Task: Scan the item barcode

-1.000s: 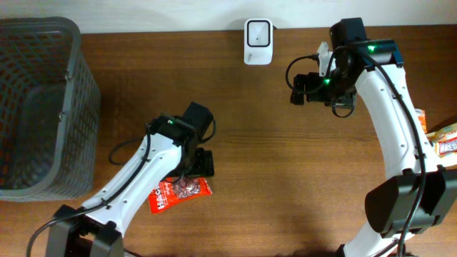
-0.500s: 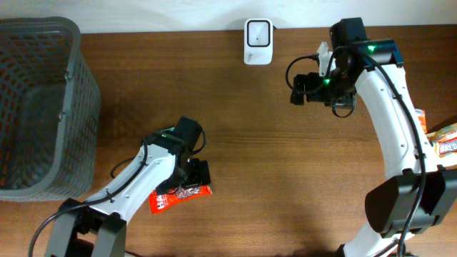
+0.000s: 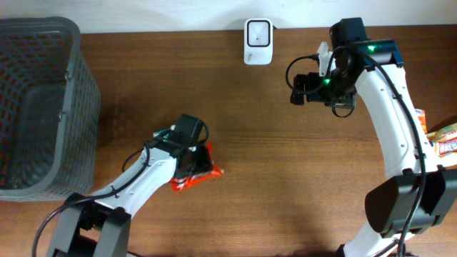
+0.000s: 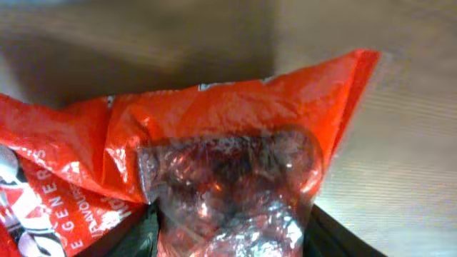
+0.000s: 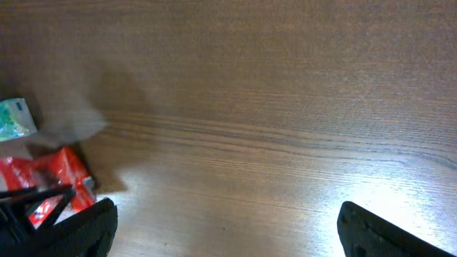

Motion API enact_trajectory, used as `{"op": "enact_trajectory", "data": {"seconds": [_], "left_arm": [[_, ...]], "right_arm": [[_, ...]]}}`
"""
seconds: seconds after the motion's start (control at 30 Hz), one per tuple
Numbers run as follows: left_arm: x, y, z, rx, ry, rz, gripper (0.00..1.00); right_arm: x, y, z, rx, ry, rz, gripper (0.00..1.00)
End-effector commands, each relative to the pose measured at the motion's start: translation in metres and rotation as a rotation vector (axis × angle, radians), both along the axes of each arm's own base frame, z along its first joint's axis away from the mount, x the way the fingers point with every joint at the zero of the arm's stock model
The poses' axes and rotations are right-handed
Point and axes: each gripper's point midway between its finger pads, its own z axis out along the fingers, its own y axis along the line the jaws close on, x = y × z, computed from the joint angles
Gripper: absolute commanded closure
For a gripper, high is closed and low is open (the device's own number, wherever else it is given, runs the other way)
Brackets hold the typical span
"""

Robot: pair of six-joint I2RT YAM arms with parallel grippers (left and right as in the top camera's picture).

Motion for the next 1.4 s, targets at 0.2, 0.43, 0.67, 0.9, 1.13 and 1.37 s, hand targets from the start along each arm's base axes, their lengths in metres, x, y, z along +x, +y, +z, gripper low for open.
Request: {"op": "enact_trajectory", "data": {"seconds": [0.2,0.43,0.67,0.9,1.13,1.37], "left_arm": [[0.066,-0.063,-0.006,-0.303,-0.211,-0.040,0.41],[0.103,-0.125,0.015,-0.533,-0.436,-0.159,0.36],[0.131,-0.171,0.093,-0.659,-0.594,-0.298,0.32],[0.152,-0.131,0.137,-0.487,-0.562,-0.329,0.24],[0.118,-0.023,0.110,-0.136,-0.244,-0.062,0.13],[0.078,-0.036,0.048,-0.136,-0.027,-0.107,0.11]], "right_arm": [[0.000,0.001,-0.002,-0.008,0.004,-0.003,0.02],[0.000,0.001,-0.002,-0.008,0.004,-0.003,0.02],[0.000,0.001,-0.002,-0.008,0.004,-0.003,0.02],[0.000,0.001,-0.002,-0.008,0.004,-0.003,0.01],[0.000,0.001,-0.002,-0.008,0.004,-0.003,0.01],[0.000,0.001,-0.002,-0.008,0.004,-0.003,0.02]]}}
